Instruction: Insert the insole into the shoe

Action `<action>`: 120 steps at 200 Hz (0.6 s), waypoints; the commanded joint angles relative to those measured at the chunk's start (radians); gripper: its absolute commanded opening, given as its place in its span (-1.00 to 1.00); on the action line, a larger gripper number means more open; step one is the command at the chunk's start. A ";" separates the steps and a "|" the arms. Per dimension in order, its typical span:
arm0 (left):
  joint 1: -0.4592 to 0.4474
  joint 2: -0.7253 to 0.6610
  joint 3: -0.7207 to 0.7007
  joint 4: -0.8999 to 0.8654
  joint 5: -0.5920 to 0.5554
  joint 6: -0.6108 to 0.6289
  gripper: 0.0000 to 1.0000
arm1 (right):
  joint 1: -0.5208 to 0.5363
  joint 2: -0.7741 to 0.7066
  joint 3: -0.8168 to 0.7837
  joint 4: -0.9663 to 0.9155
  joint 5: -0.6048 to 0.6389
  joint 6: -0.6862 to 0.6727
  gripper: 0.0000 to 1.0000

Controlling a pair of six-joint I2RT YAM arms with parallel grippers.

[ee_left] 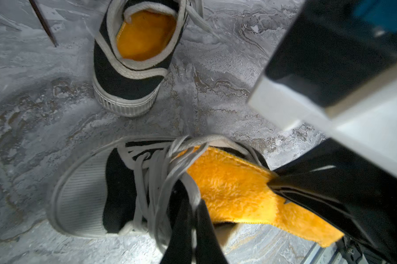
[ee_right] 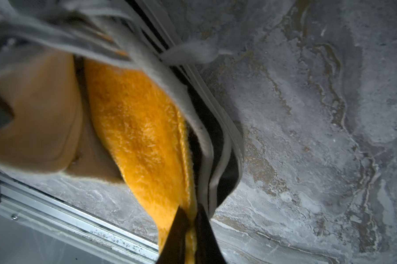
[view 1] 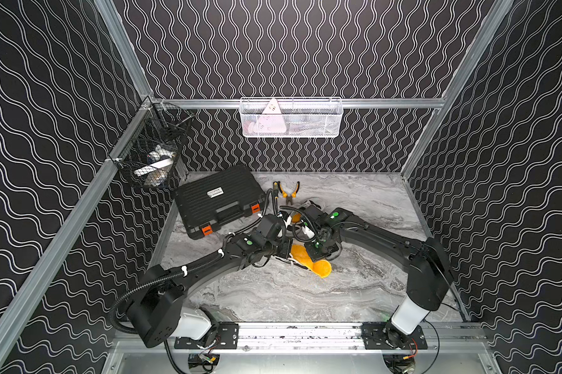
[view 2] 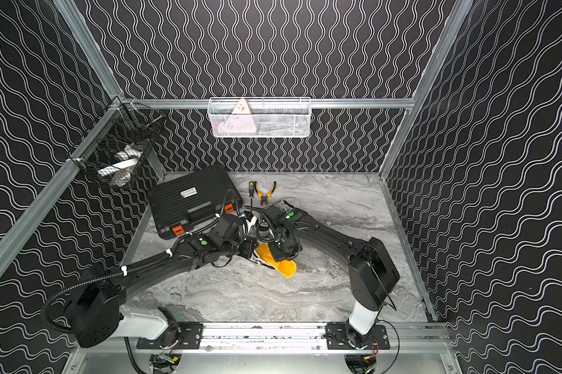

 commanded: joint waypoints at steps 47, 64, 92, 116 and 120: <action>0.005 0.009 0.003 0.034 0.039 0.014 -1.00 | 0.003 0.056 0.058 0.053 0.101 -0.109 -0.70; 0.011 0.001 -0.002 0.039 0.044 0.008 -1.00 | 0.003 0.069 0.070 0.062 0.108 -0.120 -0.70; 0.015 0.008 -0.004 0.056 0.068 -0.008 -1.00 | 0.011 0.085 0.071 0.114 0.023 -0.095 -0.70; 0.014 0.013 -0.007 0.061 0.078 -0.014 -1.00 | 0.015 0.113 0.086 0.136 0.025 -0.078 -0.70; 0.014 0.013 -0.008 0.063 0.080 -0.016 -1.00 | 0.015 0.117 0.089 0.142 0.020 -0.074 -0.71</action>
